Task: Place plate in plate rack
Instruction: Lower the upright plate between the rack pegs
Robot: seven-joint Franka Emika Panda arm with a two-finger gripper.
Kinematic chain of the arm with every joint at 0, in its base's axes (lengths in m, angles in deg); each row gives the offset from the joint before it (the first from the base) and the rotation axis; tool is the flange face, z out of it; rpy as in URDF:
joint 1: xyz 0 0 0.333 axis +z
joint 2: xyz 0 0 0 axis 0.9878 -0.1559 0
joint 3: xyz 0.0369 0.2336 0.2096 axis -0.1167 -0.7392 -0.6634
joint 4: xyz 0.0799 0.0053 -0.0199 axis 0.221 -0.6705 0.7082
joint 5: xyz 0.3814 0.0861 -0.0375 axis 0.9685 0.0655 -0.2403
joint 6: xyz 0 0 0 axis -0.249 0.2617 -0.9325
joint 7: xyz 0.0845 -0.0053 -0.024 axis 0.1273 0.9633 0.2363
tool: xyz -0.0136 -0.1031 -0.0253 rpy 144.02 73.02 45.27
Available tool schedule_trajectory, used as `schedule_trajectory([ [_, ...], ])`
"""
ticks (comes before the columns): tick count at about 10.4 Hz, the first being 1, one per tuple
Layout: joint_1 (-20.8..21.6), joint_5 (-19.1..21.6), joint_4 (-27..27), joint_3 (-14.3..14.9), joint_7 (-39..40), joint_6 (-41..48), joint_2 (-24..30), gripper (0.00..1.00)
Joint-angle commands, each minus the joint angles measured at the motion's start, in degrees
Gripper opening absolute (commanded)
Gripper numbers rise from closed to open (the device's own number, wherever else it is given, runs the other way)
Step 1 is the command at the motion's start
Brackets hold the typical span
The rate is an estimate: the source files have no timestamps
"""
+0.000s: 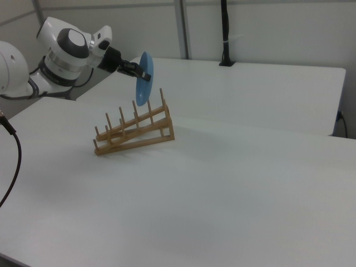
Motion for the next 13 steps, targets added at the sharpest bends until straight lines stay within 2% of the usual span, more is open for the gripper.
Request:
schedule_trajectory([
  [1,0.49,-4.49,-4.36,0.48,-1.89,-1.56,0.80,0.00],
  [5,2.94,-9.67,-5.77,0.57,-3.46,-1.03,1.68,0.00],
  [7,4.17,-17.21,-5.86,0.57,-7.93,-0.24,1.60,0.04],
  [8,4.27,-18.90,-5.95,0.48,-9.34,1.33,1.42,0.15],
  [9,4.09,-19.00,-6.39,0.48,-9.44,1.43,1.33,0.41],
  [10,3.92,-18.83,-6.48,0.48,-9.53,1.43,1.33,0.53],
  [11,3.65,-18.39,-6.48,0.48,-9.45,1.43,1.42,0.59],
  [13,3.56,-17.52,-6.13,0.39,-9.71,1.61,1.94,0.60],
])
